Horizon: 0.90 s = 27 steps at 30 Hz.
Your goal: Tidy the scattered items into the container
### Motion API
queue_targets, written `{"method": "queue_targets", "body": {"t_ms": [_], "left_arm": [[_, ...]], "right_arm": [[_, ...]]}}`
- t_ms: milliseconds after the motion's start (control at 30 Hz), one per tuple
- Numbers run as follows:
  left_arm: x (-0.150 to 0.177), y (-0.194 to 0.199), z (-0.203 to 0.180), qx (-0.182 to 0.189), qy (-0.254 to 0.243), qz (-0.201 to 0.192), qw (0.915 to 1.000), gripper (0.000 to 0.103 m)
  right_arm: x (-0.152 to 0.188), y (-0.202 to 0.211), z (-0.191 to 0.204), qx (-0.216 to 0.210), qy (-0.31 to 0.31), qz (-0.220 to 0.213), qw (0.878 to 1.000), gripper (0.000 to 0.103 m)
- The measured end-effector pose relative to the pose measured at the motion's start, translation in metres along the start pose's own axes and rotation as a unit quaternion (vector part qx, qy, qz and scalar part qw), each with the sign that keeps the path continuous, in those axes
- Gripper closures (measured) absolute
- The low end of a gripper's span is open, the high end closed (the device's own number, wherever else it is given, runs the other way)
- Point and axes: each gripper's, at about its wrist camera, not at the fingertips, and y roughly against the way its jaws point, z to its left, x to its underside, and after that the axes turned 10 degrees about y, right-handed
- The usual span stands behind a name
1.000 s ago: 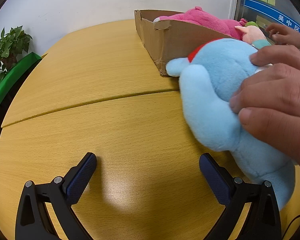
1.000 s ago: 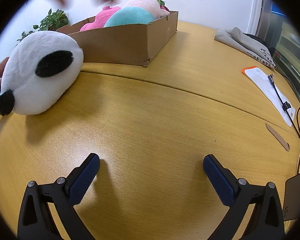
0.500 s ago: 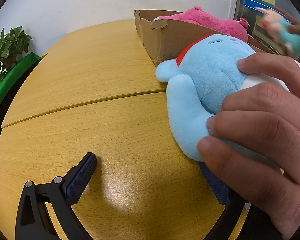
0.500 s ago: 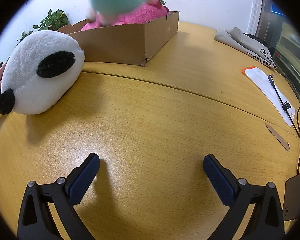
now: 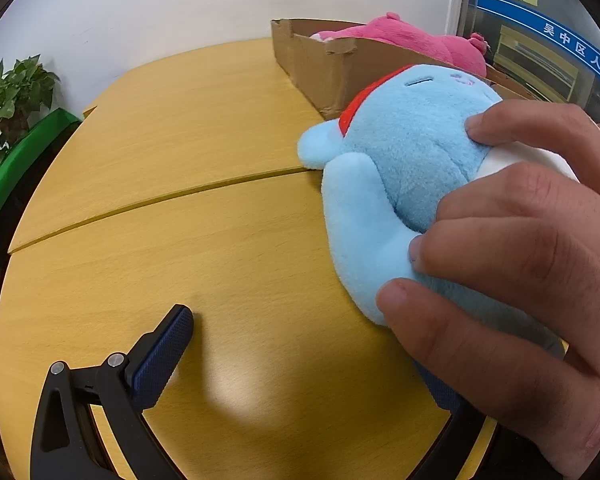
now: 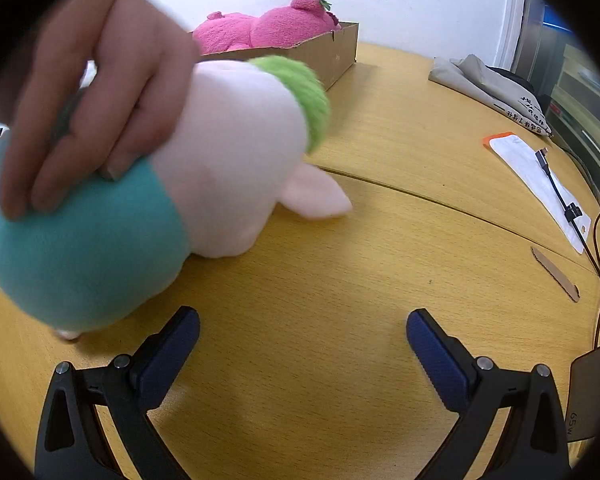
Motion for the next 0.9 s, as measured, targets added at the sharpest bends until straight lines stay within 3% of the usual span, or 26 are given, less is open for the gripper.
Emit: {"method": "queue_targets", "body": {"t_ms": [167,900], "left_arm": [[0.0045,0.0055,0.0130,-0.013,0.018,-0.003,0.9997,0.000],[0.0075,0.0048,0.0117,-0.014,0.017,-0.003,0.9998,0.000]], "right_arm": [[-0.0001,0.0000,0.0000,0.000,0.000,0.000,1.000,0.000],[-0.0002,-0.0002,-0.0001,0.000,0.000,0.000,1.000,0.000]]}}
